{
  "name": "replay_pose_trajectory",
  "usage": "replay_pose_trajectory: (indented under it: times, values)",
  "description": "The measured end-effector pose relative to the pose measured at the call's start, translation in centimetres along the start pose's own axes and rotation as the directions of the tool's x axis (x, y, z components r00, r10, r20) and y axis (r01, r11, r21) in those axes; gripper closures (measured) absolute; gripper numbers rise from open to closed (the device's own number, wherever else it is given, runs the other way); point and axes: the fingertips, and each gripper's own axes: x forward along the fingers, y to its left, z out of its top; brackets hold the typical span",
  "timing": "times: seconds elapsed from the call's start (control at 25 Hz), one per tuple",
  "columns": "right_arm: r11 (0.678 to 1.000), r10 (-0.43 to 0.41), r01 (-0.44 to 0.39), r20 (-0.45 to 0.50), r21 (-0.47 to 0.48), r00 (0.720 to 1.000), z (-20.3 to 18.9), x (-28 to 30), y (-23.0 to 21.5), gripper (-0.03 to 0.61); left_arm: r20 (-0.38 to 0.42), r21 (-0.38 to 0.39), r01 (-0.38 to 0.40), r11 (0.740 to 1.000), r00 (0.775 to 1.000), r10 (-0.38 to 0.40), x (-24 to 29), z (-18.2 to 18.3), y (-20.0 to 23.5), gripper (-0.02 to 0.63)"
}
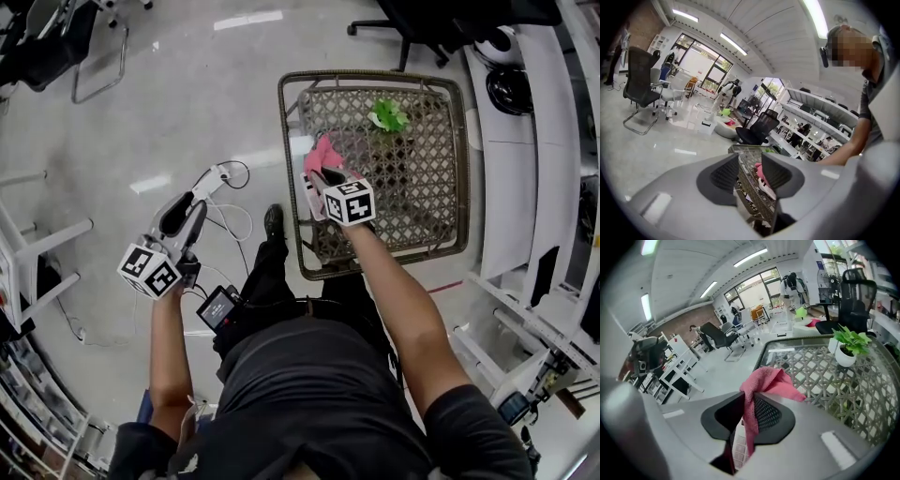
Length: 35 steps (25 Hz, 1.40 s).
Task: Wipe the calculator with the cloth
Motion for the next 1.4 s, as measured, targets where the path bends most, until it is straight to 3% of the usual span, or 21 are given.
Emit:
replay_pose_trajectory:
  times: [0.32, 0.6, 0.84, 1.08, 1.4]
  values:
    - [0.991, 0.09, -0.097, -0.079, -0.096, 0.993, -4.4, 0.5, 5.3, 0.523, -0.009, -0.01, 0.014, 1.0, 1.0, -0.014, 0.4, -0.6, 0.0, 0.451]
    - [0.994, 0.101, -0.107, -0.118, -0.039, 0.988, -9.4, -1.1, 5.8, 0.523, -0.028, 0.006, 0.042, 0.999, 0.999, -0.042, 2.1, -0.2, -0.8, 0.451]
    - [0.997, 0.075, -0.072, -0.093, 0.034, 0.993, -11.2, -3.4, 3.8, 0.523, -0.038, 0.016, 0.062, 0.998, 0.997, -0.061, 3.3, -0.2, -1.4, 0.451]
    - [0.984, -0.028, 0.034, -0.04, 0.173, 0.999, -11.1, -5.6, -1.0, 0.523, -0.04, 0.018, 0.075, 0.997, 0.996, -0.074, 4.3, -0.1, -1.7, 0.451]
    - [0.958, -0.125, 0.112, 0.034, 0.266, 0.992, -7.1, -6.4, -6.7, 0.523, -0.046, 0.007, 0.065, 0.998, 0.997, -0.064, 5.0, 0.0, -1.9, 0.451]
